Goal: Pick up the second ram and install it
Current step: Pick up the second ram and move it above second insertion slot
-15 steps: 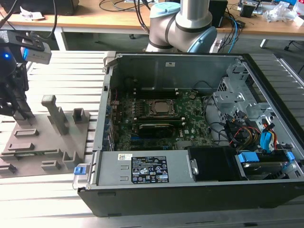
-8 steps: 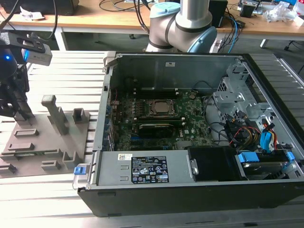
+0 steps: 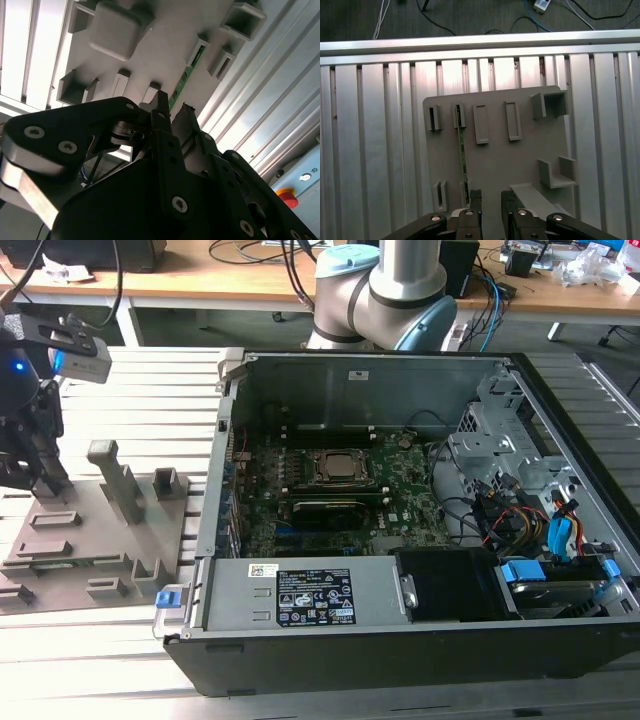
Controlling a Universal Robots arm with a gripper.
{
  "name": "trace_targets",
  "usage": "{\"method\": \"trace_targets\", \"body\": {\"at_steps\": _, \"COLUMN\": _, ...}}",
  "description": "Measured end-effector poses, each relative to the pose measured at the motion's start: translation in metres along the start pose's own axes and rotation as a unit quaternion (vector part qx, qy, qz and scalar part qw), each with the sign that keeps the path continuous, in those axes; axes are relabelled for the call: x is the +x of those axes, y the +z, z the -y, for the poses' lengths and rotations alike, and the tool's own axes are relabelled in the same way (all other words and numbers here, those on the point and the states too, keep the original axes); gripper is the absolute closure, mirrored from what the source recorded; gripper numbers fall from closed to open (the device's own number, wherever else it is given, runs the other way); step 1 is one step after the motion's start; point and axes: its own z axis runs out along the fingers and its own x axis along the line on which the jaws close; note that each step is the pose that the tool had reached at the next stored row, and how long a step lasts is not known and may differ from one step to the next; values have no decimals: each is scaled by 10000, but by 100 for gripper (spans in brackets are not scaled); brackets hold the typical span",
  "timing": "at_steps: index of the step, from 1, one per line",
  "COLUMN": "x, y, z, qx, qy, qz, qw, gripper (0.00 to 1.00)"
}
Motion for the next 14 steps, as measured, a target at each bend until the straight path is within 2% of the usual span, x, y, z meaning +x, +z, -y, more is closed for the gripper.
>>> {"method": "trace_targets", "body": {"at_steps": 14, "x": 2, "y": 107, "z": 5, "qx": 1, "qy": 0, "qz": 0, "qw": 10000, "gripper": 70}}
